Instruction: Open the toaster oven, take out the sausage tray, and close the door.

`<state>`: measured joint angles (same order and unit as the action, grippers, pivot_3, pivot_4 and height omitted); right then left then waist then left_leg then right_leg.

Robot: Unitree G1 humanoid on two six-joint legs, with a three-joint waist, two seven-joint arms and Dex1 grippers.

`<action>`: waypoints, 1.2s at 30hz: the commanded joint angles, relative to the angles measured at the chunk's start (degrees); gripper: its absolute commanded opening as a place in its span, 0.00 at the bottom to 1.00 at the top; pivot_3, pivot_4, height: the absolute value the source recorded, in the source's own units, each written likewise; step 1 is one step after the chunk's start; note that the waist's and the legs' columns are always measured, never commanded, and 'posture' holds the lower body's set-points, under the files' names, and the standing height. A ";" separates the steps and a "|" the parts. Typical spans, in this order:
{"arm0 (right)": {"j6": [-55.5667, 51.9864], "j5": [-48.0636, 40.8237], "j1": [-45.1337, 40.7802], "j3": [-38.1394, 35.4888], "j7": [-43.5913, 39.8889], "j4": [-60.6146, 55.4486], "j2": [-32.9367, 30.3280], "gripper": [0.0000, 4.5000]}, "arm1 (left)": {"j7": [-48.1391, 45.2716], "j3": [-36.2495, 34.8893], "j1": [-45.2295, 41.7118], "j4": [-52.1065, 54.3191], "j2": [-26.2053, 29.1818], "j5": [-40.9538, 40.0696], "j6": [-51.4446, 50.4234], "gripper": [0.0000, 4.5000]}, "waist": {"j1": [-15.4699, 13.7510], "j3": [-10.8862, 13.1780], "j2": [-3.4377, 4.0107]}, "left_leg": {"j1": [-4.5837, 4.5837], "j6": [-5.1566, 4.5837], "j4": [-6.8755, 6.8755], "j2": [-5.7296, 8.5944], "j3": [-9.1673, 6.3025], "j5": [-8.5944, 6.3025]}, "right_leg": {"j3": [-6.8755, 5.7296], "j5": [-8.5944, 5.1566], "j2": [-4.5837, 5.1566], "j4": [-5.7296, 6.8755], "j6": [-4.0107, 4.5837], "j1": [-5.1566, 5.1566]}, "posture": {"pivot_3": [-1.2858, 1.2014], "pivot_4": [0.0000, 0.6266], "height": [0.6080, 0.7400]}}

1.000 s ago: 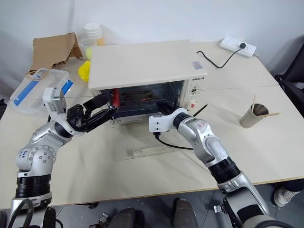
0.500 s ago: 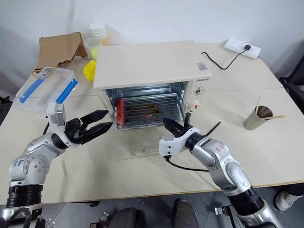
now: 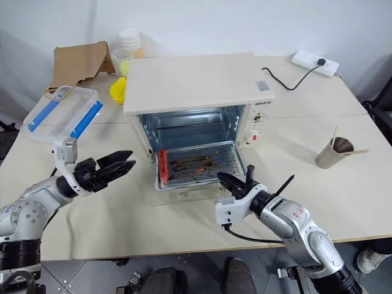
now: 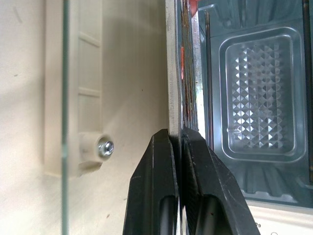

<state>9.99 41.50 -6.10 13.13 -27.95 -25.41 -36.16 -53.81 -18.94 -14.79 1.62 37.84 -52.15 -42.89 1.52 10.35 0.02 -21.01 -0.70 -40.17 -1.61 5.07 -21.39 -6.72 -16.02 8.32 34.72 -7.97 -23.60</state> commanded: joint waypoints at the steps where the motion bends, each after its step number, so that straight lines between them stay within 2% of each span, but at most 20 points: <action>1: 0.37 -0.08 0.02 -1.92 0.71 -3.91 0.27 0.00 | 2.41 -1.24 0.71 2.33 1.93 -3.54 -6.97 0.85 | 0.00 0.00 0.00 | 0.00 0.00 0.00 0.00 0.00 0.00 | 0.01 0.00 0.00 -0.01 0.00 0.00 | 0.52 0.24 1.00; 11: 3.86 -1.15 -0.60 -3.25 2.07 -4.02 -0.67 0.00 | 12.68 -3.34 -3.80 0.22 1.06 -12.39 -24.48 0.85 | -0.09 0.00 -0.01 | 0.00 0.00 -0.02 0.01 -0.03 0.00 | 0.02 0.00 0.00 0.04 0.00 0.00 | 0.52 0.24 1.00; 20: 7.49 -2.71 -1.33 -4.34 2.12 -3.25 -0.80 0.00 | 19.32 -4.15 -7.08 -1.81 -0.63 -13.12 -29.80 0.85 | -0.01 0.00 -0.01 | 0.05 0.00 -0.02 0.01 -0.01 0.00 | 0.04 0.00 0.00 0.10 0.00 0.00 | 0.52 0.24 1.00; 23: 8.14 -2.88 -1.31 -4.50 2.07 -3.08 -0.90 0.00 | 19.24 -3.89 -7.36 -1.79 -0.68 -12.40 -29.64 0.73 | -0.03 0.00 -0.01 | 0.06 0.01 -0.02 0.02 0.00 0.00 | 0.06 0.00 0.00 0.09 0.01 0.00 | 0.52 0.24 1.00; 26: 8.45 -3.05 -1.51 -4.68 2.11 -2.60 -0.86 0.00 | 19.32 -4.45 -7.87 -2.18 -1.28 -13.71 -30.61 0.53 | -0.05 0.00 -0.01 | 0.06 0.01 -0.02 0.02 0.00 0.00 | 0.06 0.00 0.00 0.10 0.00 0.01 | 0.52 0.24 1.00; 36: 9.47 -3.31 -3.54 -4.23 2.43 -1.22 -0.39 0.00 | 22.34 -3.67 -11.20 -2.38 -1.90 -15.33 -36.54 0.53 | -0.07 0.00 -0.02 | 0.06 0.01 -0.08 0.04 0.00 0.00 | 0.09 0.00 0.01 0.13 0.00 0.01 | 0.52 0.24 1.00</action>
<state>18.72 39.37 -8.80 10.65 -26.77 -25.50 -36.45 -32.03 -22.13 -25.25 -1.06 36.02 -65.52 -77.54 1.46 10.36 0.00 -20.96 -0.69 -40.25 -1.58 5.07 -21.39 -6.63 -16.02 8.32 34.85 -7.97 -23.59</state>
